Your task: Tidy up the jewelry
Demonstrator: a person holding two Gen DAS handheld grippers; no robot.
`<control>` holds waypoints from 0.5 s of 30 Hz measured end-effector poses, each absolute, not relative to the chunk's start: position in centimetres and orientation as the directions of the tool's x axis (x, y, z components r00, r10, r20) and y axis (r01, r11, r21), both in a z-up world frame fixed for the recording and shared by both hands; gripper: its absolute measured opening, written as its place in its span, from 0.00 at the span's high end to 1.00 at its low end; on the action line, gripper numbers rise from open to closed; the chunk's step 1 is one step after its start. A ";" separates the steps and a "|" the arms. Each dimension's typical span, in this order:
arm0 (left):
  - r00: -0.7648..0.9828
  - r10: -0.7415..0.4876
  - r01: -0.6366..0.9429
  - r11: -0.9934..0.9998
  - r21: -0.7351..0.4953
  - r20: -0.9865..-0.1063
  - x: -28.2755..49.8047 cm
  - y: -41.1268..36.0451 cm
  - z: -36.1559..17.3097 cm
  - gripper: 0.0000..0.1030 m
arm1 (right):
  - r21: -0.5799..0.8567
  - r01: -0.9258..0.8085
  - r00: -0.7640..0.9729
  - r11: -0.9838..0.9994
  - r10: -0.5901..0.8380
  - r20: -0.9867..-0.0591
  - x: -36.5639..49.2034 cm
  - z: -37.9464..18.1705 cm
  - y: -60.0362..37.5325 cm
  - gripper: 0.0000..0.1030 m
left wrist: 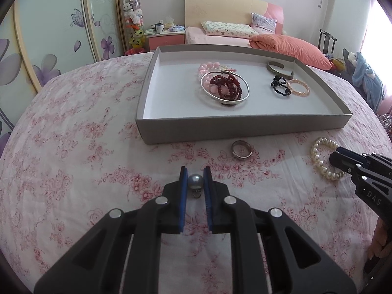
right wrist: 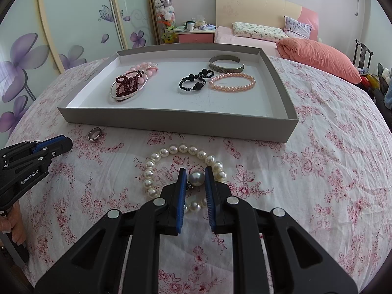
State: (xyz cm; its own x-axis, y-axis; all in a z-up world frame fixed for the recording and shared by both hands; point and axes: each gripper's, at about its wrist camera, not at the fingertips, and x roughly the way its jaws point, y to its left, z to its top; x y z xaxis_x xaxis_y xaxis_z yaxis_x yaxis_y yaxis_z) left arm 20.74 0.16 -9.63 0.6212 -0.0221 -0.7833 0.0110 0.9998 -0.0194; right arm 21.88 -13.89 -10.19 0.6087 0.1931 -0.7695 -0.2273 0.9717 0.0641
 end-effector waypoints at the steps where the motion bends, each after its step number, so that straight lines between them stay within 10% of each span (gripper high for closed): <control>1: 0.621 -0.021 0.011 1.000 -0.019 -0.783 20.7 0.2 -9.6 0.86 | 0.064 -0.227 0.609 0.972 0.193 -0.770 21.9 -10.2 -13.9 0.84; 15: 0.621 -0.031 0.010 0.999 -0.032 -0.783 20.7 0.5 -9.7 0.86 | 0.057 -0.227 0.609 0.972 0.187 -0.770 21.9 -10.1 -13.9 0.84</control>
State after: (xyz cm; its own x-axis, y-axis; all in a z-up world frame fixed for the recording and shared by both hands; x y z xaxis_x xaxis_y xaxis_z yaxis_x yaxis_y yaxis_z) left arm 20.65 0.47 -9.71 0.6212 -0.0312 -0.7830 0.0102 0.9994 -0.0317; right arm 21.87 -13.89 -10.12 0.6095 0.1874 -0.7703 -0.2272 0.9722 0.0568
